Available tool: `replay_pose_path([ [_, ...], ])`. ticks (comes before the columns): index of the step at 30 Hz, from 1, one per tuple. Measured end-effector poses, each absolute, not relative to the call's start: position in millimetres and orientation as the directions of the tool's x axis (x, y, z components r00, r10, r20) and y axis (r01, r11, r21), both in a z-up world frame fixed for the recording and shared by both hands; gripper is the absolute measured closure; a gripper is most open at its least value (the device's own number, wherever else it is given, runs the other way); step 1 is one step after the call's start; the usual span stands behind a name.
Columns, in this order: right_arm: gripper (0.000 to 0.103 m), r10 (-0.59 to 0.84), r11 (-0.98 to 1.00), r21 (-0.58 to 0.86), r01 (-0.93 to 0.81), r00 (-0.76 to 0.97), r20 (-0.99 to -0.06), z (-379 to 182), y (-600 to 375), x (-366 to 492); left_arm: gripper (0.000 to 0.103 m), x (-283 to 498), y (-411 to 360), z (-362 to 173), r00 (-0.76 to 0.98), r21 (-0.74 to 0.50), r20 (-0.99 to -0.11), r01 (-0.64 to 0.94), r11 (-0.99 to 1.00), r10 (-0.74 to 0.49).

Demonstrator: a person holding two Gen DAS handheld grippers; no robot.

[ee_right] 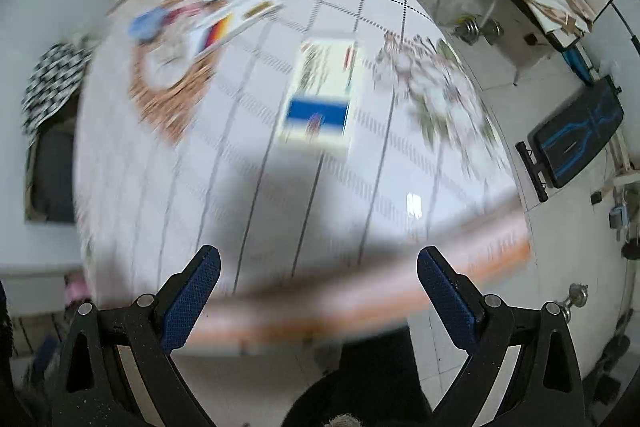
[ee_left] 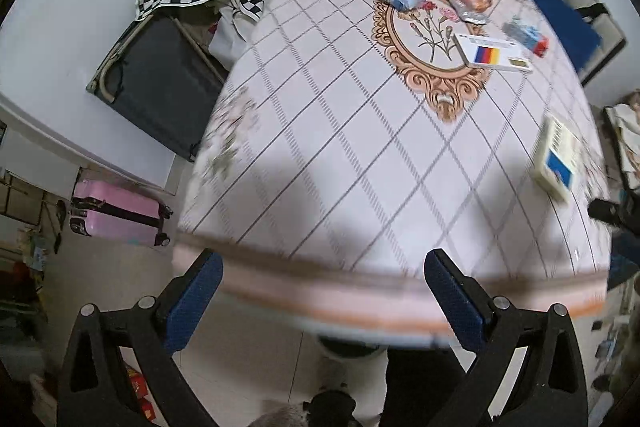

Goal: Collect trash
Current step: 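Grasp the cream Pudilan box with the right gripper while the left grasps the white-red-yellow box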

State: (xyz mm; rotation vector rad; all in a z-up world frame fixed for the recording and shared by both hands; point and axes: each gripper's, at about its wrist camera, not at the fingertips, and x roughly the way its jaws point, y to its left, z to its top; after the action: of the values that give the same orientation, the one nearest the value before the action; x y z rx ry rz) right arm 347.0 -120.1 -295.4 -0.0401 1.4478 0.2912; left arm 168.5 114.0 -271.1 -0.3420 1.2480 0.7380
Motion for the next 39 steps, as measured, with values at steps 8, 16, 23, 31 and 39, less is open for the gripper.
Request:
replay_pose_path([
  [8,0.004,0.065,0.977,0.062,-0.205,0.011,-0.998,-387.5,-65.5,461.9,0.0,286.4,132.2,-321.5,-0.009,0.266,-0.942,-0.629,0.731,0.336],
  [16,0.025,0.069,0.932,0.062,-0.356,0.009,-0.998,-384.6,-46.4,498.6,0.0,369.3,125.9,-330.0,0.004,0.332,-0.927,-0.451,0.829,0.374],
  [23,0.025,0.096,0.926,0.095,-0.366,-0.017,-0.995,-368.3,-69.4,574.6,0.0,481.3,102.7,-346.8,0.116,0.385,-0.92,0.077,0.92,0.375],
  [31,0.025,0.066,0.937,0.078,-0.339,-0.045,-0.997,-383.4,-82.2,626.4,0.001,538.2,91.5,-378.7,0.045,0.253,-0.966,0.384,0.888,0.256],
  [39,0.025,0.077,0.947,0.093,-0.308,-0.062,-0.995,-391.6,-90.2,631.5,0.024,544.0,103.3,-377.9,-0.038,0.046,-0.997,0.368,0.929,0.064],
])
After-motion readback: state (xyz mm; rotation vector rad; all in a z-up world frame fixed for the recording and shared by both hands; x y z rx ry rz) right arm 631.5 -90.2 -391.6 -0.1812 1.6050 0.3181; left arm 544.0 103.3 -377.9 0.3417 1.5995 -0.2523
